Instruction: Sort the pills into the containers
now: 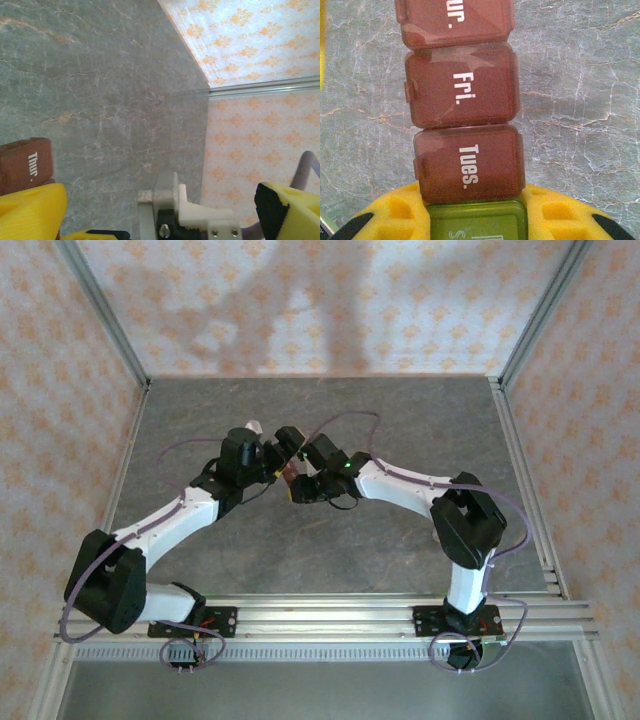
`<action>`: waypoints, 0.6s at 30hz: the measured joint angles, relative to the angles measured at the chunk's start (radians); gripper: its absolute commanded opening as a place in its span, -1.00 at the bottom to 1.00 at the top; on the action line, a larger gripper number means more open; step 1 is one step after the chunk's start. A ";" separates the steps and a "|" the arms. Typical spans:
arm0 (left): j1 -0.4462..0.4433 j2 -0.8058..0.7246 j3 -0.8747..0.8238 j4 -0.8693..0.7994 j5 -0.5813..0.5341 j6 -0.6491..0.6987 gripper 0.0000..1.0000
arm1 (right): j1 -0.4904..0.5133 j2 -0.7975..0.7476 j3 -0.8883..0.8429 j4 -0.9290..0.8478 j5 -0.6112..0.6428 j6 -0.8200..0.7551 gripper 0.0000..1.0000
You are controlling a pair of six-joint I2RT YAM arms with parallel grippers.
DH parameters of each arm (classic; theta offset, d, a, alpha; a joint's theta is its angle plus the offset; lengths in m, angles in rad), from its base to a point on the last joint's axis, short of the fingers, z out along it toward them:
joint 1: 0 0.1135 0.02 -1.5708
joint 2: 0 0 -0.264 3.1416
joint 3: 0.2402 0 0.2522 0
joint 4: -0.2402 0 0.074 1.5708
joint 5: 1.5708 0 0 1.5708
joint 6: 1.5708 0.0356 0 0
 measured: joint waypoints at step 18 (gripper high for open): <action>0.000 -0.013 0.019 -0.138 -0.052 0.095 0.93 | 0.000 0.000 0.000 -0.002 0.015 -0.001 -1.00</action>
